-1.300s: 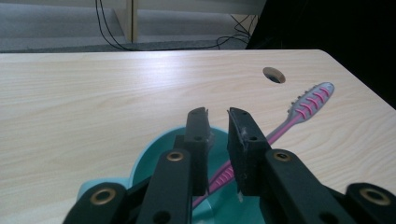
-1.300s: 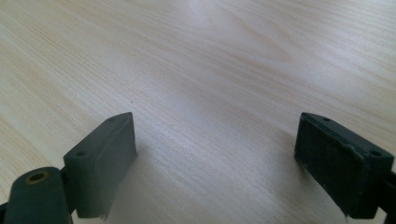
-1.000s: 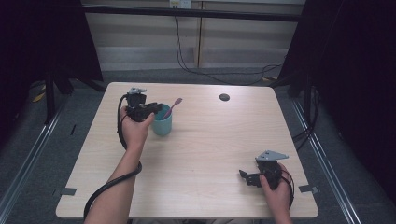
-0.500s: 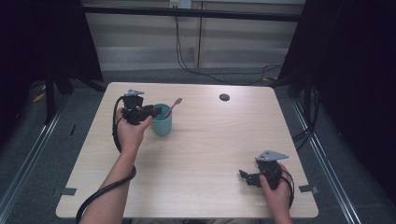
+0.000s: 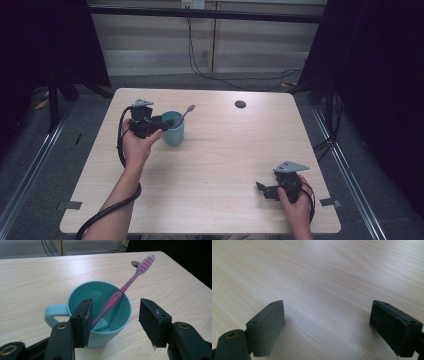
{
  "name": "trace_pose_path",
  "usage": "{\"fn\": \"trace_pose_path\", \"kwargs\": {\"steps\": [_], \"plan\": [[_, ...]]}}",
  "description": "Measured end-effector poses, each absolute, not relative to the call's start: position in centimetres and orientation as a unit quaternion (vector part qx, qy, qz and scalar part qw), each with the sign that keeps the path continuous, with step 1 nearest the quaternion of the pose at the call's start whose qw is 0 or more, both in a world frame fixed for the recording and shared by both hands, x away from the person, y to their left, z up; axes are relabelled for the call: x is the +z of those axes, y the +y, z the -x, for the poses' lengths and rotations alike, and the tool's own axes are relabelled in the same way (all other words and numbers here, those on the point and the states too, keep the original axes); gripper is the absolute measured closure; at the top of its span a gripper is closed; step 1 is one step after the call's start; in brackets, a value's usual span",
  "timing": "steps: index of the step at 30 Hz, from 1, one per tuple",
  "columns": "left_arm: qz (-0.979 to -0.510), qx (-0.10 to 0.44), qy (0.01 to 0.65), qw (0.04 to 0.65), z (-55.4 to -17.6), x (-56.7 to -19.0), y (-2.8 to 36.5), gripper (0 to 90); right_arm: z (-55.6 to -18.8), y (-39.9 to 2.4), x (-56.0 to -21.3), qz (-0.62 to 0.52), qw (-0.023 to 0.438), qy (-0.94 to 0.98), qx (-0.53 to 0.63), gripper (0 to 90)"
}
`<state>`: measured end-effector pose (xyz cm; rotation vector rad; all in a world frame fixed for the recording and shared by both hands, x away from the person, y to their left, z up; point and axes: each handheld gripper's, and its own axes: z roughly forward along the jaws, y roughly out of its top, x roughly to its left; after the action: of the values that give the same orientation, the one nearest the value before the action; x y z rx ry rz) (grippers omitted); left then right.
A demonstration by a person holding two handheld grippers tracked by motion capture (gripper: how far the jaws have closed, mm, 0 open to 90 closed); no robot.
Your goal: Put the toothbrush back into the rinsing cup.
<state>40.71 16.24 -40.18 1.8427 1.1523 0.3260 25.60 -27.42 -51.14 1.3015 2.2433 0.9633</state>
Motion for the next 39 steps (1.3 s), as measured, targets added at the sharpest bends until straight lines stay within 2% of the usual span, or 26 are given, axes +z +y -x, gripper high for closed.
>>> {"fn": "trace_pose_path", "kwargs": {"steps": [9, 21, 39], "plan": [[-0.761, 0.14, 0.435, 0.461, -39.9, -40.0, 16.5, 36.9, -25.6, -27.4, -51.1, -0.462, 0.187, 0.797, 0.342, 12.0], [-0.77, 0.132, 0.425, 0.457, -38.8, -39.9, 16.9, 29.9, -25.6, -27.4, -51.1, -0.462, 0.186, 0.797, 0.342, 12.1], [-0.793, 0.115, 0.406, 0.439, -37.3, -41.2, 16.1, 24.4, -25.6, -27.4, -51.1, -0.462, 0.186, 0.797, 0.342, 12.0]]}}
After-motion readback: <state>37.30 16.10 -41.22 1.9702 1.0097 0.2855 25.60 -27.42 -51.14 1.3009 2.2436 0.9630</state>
